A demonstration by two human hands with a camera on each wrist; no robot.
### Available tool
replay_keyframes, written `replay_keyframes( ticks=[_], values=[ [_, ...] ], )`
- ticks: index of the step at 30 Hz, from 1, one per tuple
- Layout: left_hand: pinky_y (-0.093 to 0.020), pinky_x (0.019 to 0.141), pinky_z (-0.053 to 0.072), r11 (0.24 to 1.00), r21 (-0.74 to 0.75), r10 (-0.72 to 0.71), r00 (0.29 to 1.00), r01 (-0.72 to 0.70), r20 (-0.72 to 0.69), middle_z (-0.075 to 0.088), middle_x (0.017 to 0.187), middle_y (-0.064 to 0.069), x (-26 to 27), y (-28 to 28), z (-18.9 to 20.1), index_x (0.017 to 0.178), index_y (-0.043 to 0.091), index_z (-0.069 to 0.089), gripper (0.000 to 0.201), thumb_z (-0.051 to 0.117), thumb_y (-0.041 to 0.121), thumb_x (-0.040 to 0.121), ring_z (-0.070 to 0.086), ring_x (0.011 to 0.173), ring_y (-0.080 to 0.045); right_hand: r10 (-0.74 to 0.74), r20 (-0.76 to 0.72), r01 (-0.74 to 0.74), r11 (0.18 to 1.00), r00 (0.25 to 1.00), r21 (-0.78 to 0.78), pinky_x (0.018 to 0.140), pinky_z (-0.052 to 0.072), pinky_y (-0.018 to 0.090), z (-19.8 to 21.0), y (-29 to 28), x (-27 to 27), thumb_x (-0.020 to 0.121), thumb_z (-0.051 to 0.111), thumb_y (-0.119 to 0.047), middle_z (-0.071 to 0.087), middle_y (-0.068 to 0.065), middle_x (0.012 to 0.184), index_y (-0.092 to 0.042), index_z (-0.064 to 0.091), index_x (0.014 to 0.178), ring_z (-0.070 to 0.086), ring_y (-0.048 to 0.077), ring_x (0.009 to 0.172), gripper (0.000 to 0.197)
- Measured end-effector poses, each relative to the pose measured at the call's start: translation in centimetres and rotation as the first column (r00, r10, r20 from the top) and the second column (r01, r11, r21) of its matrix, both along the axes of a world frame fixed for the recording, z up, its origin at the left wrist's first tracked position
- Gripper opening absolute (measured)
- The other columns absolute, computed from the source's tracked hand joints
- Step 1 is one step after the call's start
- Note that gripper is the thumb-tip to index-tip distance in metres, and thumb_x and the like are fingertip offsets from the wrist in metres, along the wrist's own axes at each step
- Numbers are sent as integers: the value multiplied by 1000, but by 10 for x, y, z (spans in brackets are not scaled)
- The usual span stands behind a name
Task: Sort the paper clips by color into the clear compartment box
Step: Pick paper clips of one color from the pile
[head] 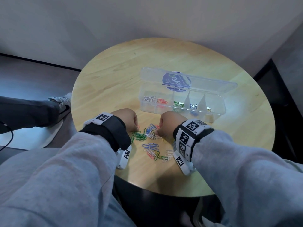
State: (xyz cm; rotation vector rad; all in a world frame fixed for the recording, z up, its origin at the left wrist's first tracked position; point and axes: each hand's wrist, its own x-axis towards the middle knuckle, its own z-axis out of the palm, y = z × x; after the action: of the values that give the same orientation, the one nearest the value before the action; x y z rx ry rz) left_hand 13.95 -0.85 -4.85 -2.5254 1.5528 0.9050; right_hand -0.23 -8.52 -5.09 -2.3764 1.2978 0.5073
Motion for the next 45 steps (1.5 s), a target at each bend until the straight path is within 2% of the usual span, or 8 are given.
replay_keyframes(
  ticks=[9,13,18,23,28,32,39,45],
  values=[
    [-25,72,41,999,-17,41,993,-43,-108,62,79,0,-1,5,3,87,17,68,13,68,29,83,54,78,-18,-54,-153,66,995,987,71,71,43,26,-8,-5,8,82,64,-41,58,3,86,-12,53,72,55,22,78,33],
    [-26,72,38,995,-42,72,952,-89,-297,58,76,0,4,6,11,79,18,67,12,69,30,82,49,72,-15,-95,-59,100,989,994,106,73,45,25,-8,-8,4,82,67,-30,64,7,96,-5,67,103,56,21,81,33],
    [-25,61,34,975,-14,184,845,-221,-503,51,68,-3,6,9,16,65,21,63,18,73,27,79,37,68,-22,-86,-11,87,989,996,117,75,46,26,-3,-8,0,84,66,-26,69,12,108,-1,66,108,58,21,85,35],
    [-12,43,36,932,2,259,663,-363,-703,54,67,-3,2,11,22,65,12,56,23,63,8,86,44,55,-10,-102,40,92,975,994,201,58,41,24,10,-15,-10,89,55,-25,57,7,80,-11,58,87,51,22,67,15],
    [-10,35,32,883,43,307,506,-467,-806,56,70,-8,-5,15,27,63,12,46,30,47,-2,90,47,43,-6,-691,329,229,584,643,778,38,36,15,17,-19,-30,96,47,-9,45,5,67,-6,49,78,41,10,48,18],
    [-11,33,29,858,88,342,434,-506,-833,53,65,-7,-12,17,29,62,13,38,31,35,-6,87,46,36,-4,-811,290,119,399,508,909,35,41,12,13,-13,-46,95,45,-1,51,5,62,-6,48,76,48,5,37,20],
    [-8,38,17,933,148,333,634,-328,-698,38,57,1,-33,22,26,70,19,43,21,44,3,84,31,32,-6,-903,193,85,242,383,967,37,41,11,8,-6,-58,93,40,0,53,1,48,-7,53,77,49,6,35,22],
    [-24,64,35,986,84,-124,964,147,-234,49,57,7,-49,28,21,65,20,62,20,75,32,73,44,60,-11,-931,103,92,143,349,985,33,33,11,8,-3,-61,90,34,-5,44,1,53,-8,49,69,42,7,36,25]
  ],
)
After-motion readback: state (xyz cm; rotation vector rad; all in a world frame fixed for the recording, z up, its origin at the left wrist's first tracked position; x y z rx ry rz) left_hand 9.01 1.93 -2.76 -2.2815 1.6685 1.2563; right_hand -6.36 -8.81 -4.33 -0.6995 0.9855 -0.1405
